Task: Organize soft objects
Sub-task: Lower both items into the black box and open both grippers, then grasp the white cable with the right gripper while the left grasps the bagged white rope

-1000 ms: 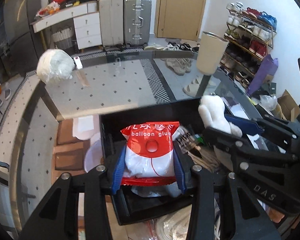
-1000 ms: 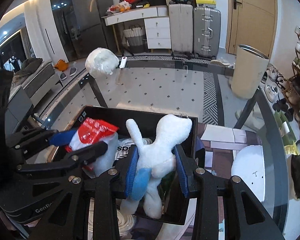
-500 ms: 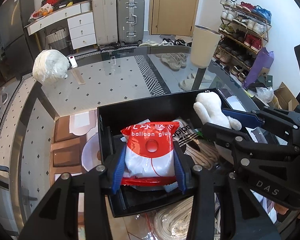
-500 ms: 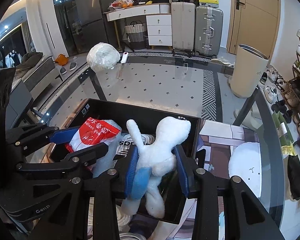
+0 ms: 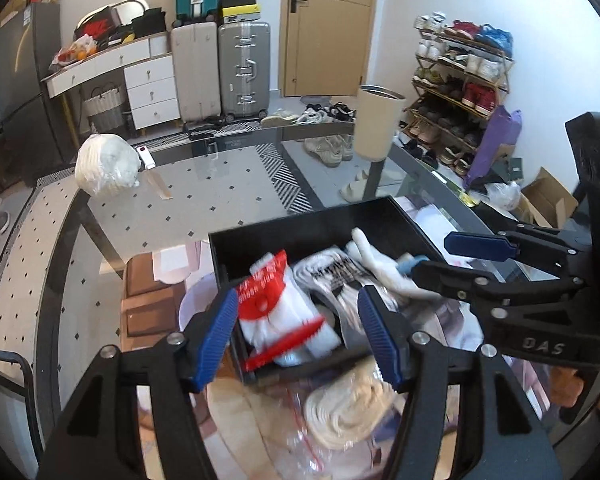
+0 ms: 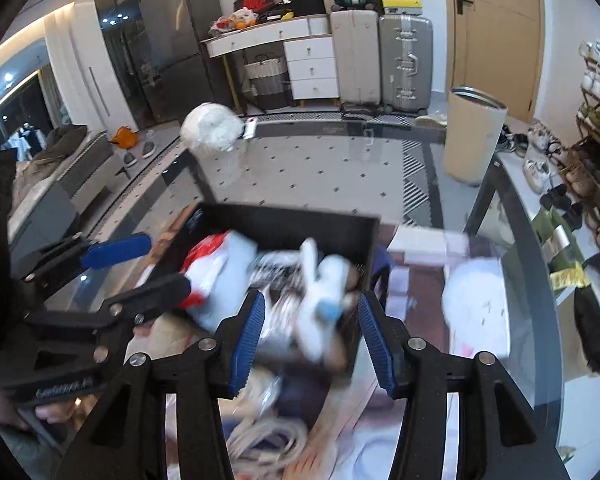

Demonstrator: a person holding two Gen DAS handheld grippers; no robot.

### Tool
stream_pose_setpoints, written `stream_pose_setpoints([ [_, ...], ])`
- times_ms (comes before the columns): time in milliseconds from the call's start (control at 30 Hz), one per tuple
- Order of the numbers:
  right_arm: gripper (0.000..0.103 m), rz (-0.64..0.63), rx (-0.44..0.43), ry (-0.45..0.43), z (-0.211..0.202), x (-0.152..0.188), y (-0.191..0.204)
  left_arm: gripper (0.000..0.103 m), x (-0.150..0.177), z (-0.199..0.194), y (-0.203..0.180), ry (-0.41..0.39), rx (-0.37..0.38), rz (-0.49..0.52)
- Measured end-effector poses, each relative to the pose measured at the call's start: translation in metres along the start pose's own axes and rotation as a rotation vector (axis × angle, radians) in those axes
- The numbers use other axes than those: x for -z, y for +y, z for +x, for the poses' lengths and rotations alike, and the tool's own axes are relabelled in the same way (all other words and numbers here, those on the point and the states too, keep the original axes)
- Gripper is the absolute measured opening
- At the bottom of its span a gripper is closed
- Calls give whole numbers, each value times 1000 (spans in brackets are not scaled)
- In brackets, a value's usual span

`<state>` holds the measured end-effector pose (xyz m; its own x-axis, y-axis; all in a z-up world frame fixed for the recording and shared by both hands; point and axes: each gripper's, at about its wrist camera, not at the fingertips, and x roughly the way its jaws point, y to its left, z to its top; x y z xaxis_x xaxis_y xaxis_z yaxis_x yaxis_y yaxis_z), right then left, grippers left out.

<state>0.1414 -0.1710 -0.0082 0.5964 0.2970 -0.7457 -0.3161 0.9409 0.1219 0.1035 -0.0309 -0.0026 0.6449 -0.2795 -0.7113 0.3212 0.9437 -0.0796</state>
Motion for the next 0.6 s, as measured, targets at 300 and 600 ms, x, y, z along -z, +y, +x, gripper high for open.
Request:
stream_pose_setpoints([
  [300, 50, -35, -39, 107, -2, 60, 24, 63, 55, -8, -18, 100, 32, 81],
  [600, 51, -38, -8, 162, 14, 84, 27, 62, 80, 23, -16, 216, -36, 106],
])
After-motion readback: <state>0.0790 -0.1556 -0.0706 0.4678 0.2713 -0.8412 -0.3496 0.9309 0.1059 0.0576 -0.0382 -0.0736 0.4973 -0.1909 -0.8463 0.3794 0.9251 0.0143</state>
